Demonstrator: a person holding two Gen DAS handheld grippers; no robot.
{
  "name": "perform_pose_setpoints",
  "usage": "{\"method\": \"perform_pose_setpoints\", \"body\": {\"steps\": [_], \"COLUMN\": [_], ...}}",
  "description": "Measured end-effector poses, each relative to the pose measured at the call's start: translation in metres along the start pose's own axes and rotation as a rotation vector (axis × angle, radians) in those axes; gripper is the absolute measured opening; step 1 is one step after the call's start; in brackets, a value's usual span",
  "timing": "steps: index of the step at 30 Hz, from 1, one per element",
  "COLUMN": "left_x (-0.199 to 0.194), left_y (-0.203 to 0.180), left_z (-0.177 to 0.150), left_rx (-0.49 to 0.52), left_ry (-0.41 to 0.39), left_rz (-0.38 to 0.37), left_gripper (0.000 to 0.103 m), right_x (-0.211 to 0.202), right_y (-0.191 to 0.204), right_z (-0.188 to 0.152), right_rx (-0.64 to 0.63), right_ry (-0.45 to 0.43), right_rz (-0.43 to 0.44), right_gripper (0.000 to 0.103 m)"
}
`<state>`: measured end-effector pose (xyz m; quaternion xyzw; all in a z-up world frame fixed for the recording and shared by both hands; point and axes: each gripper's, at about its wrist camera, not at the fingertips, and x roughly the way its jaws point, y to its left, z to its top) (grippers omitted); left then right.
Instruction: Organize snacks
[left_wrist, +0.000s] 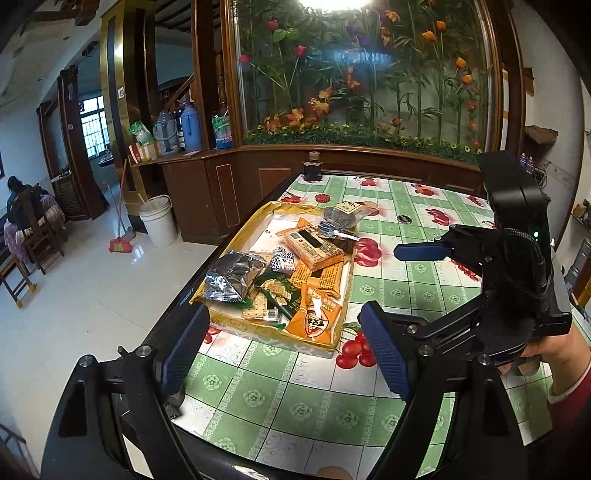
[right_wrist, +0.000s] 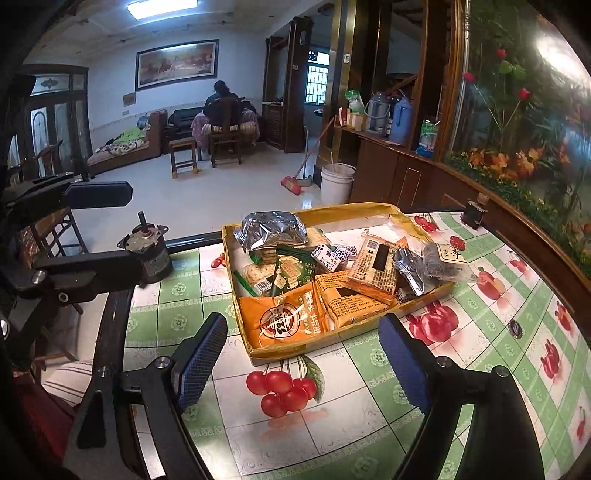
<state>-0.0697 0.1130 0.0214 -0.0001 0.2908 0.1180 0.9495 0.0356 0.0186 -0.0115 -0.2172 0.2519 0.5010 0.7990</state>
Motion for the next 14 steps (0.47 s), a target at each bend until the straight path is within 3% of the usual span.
{"method": "perform_pose_setpoints", "body": {"steps": [8,14], "left_x": [-0.0024,0.0009], "left_y": [0.0001,0.0045], "left_z": [-0.0008,-0.0002], "left_rx": [-0.002,-0.029], "left_ry": [-0.023,0.007], "left_rz": [0.014,-0.008], "left_gripper": [0.085,0.085], "right_x": [0.003,0.0087], "right_y": [-0.0043,-0.0032], "right_z": [-0.0009,0.0004], "right_rx": [-0.001,-0.016], "right_ry": [0.009,0.023], "right_rz": [-0.001,0.012], "right_gripper": [0.086,0.086]}}
